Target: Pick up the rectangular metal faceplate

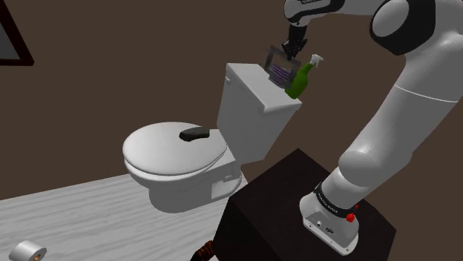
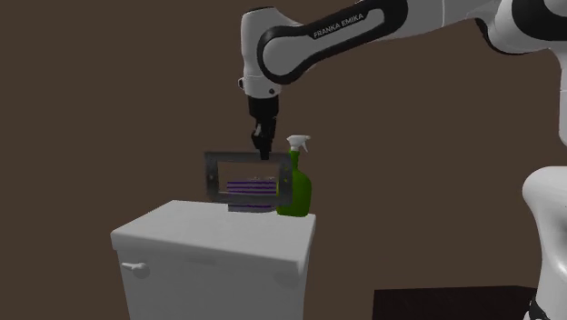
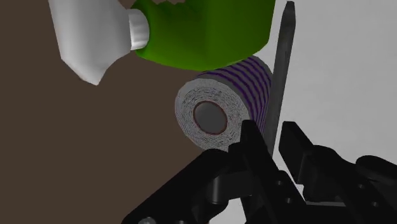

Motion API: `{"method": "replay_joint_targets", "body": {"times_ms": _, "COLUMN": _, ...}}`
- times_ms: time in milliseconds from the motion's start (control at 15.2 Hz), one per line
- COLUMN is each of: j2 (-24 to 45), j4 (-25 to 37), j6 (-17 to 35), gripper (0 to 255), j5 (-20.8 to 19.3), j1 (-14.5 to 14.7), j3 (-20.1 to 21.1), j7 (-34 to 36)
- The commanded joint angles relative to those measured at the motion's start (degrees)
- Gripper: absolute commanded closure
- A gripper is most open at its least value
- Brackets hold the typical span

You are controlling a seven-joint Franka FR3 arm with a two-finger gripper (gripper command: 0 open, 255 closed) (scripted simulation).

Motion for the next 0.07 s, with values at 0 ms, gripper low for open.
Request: {"method": "replay_joint_targets", "body": {"times_ms": 0, "j2": 0.0, "j4": 0.5, "j6": -0.4, "gripper": 255, "j5": 0.0, "j1": -0.1, "j3": -0.1, "j7": -0.1}}
